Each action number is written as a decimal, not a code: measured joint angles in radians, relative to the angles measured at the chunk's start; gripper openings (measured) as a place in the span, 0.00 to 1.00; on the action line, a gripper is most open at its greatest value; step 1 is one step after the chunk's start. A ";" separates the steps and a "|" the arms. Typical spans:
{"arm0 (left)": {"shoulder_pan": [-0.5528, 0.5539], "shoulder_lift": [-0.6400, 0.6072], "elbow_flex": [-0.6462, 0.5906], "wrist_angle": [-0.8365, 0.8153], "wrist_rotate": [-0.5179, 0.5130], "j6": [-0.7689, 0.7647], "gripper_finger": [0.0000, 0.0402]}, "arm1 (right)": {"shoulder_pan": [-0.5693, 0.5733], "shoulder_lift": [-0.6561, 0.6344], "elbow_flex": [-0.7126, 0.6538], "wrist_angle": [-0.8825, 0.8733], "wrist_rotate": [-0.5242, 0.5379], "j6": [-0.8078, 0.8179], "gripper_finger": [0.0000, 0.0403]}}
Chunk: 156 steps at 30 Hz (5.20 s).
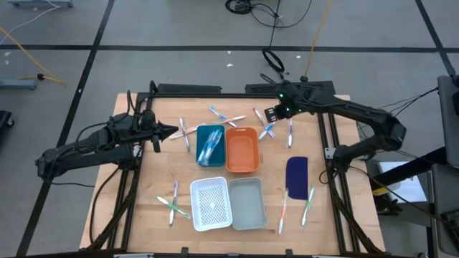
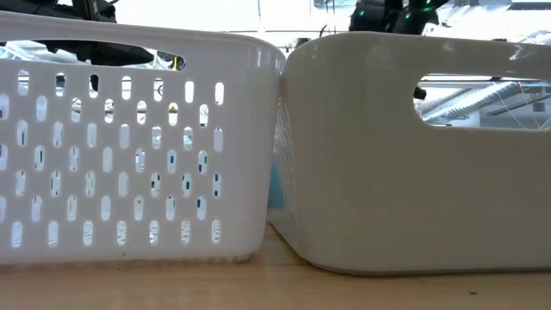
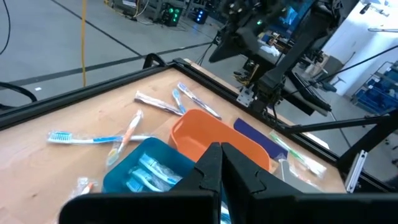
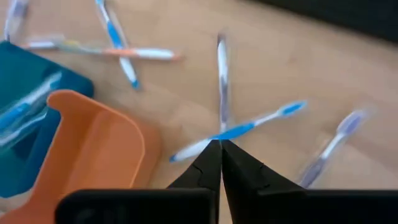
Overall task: Pick & Place Toothbrushes
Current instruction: Put the blue toothbrush into the blue bin
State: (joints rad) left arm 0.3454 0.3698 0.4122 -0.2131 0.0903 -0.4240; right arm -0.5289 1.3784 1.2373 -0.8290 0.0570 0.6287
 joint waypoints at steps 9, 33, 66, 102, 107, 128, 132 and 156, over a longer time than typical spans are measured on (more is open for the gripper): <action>0.000 0.000 0.000 -0.002 0.015 0.010 0.02 | -0.089 0.118 0.001 -0.058 -0.061 0.058 0.26; 0.000 0.000 0.000 -0.003 0.024 0.031 0.04 | -0.172 0.158 -0.208 0.227 -0.176 0.316 0.51; 0.000 0.001 0.001 -0.004 0.066 0.030 0.05 | -0.223 0.347 -0.243 0.376 -0.158 0.403 0.48; 0.000 0.001 0.001 -0.023 0.094 0.022 0.05 | -0.209 0.338 -0.247 0.511 -0.053 0.422 0.01; 0.000 0.001 0.001 -0.023 0.094 0.020 0.05 | -0.209 0.338 -0.247 0.511 -0.033 0.404 0.00; 0.000 0.001 0.001 -0.022 0.096 -0.038 0.05 | -0.202 0.163 -0.247 0.512 -0.079 0.418 0.00; 0.000 0.003 0.001 -0.021 0.096 -0.060 0.05 | -0.199 0.077 -0.247 0.516 -0.058 0.404 0.00; -0.015 0.132 0.002 0.273 0.059 -0.240 0.49 | 0.035 -0.051 -0.247 1.001 -0.145 0.336 0.00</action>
State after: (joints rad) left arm 0.3302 0.5021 0.4141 0.0600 0.1495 -0.6643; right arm -0.4937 1.3277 0.9901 0.1723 -0.0877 0.9646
